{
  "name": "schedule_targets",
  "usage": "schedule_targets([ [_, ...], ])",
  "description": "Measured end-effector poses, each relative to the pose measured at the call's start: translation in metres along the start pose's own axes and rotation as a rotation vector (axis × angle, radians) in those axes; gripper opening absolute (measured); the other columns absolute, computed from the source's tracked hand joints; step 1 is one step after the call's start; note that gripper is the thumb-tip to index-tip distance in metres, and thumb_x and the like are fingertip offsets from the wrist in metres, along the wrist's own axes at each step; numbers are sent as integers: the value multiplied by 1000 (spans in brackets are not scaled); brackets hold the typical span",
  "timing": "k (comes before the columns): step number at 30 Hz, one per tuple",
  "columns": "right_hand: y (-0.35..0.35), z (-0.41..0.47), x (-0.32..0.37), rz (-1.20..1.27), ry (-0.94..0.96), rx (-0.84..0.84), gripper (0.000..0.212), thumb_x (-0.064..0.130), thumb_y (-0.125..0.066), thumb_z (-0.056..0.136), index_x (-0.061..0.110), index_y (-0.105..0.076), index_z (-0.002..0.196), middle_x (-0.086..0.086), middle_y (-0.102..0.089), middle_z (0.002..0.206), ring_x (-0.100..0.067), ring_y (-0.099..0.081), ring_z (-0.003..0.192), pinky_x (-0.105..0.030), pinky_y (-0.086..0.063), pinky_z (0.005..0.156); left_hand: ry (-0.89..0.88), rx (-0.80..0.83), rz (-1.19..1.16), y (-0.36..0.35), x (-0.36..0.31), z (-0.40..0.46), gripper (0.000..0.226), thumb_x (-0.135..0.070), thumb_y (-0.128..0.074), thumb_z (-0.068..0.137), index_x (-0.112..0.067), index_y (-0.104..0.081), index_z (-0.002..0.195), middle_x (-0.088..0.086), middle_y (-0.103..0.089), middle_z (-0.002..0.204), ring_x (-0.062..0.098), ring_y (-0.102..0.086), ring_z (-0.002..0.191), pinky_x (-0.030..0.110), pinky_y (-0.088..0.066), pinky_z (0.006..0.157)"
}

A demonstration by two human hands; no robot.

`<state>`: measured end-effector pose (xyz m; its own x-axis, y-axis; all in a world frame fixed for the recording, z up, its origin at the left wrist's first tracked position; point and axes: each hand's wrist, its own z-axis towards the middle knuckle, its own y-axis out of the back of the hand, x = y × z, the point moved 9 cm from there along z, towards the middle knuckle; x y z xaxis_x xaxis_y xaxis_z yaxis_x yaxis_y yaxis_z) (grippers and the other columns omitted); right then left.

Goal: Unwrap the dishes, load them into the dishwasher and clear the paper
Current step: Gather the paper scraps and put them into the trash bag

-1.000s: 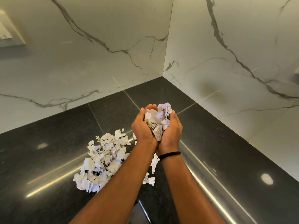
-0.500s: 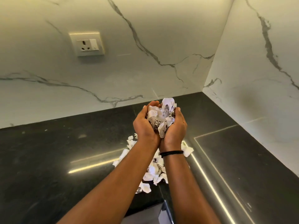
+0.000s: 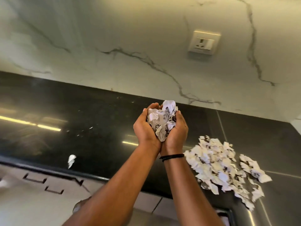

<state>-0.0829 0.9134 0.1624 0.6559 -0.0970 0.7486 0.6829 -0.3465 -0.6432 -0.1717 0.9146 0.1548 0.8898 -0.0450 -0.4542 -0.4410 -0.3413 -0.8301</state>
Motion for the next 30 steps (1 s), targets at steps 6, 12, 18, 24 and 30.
schedule_targets([
  [6, -74, -55, -108, -24, -133, 137, 38, 24, -42, 106, -2, -68, 117, -24, -72, 112, -41, -69, 105, -50, -56, 94, -126, -140, -36, 86, -111, -14, 44, -30, -40, 105, 0, -66, 124, 17, -73, 106, 38, -71, 105, 49, -59, 91],
  [12, -125, -108, -209, -7, -272, 214, 42, 28, -51, 95, -3, -67, 118, -28, -69, 117, -44, -66, 109, -53, -53, 98, -276, -276, -89, 178, -197, -24, 41, -27, -43, 103, 1, -71, 117, 18, -73, 107, 39, -71, 102, 50, -57, 93],
  [18, -140, -149, -279, -69, -331, 295, 28, 13, -47, 102, 0, -69, 112, -23, -70, 112, -34, -67, 103, -48, -52, 97, -344, -365, -181, 259, -235, -33, 40, -26, -44, 101, 1, -70, 116, 19, -72, 109, 40, -67, 108, 52, -53, 100],
  [24, -113, -183, -355, -145, -464, 309, 30, 5, -51, 97, -7, -64, 121, -23, -68, 115, -34, -66, 104, -37, -57, 89, -394, -498, -284, 343, -238, -50, 43, -19, -44, 94, 6, -68, 118, 26, -69, 118, 37, -68, 102, 46, -53, 98],
  [30, -34, -200, -446, -176, -619, 316, 31, 2, -46, 96, 5, -74, 105, -19, -72, 112, -29, -70, 103, -36, -56, 87, -329, -669, -382, 450, -182, -49, 45, -23, -42, 92, 2, -68, 119, 20, -71, 111, 34, -69, 98, 39, -57, 88],
])
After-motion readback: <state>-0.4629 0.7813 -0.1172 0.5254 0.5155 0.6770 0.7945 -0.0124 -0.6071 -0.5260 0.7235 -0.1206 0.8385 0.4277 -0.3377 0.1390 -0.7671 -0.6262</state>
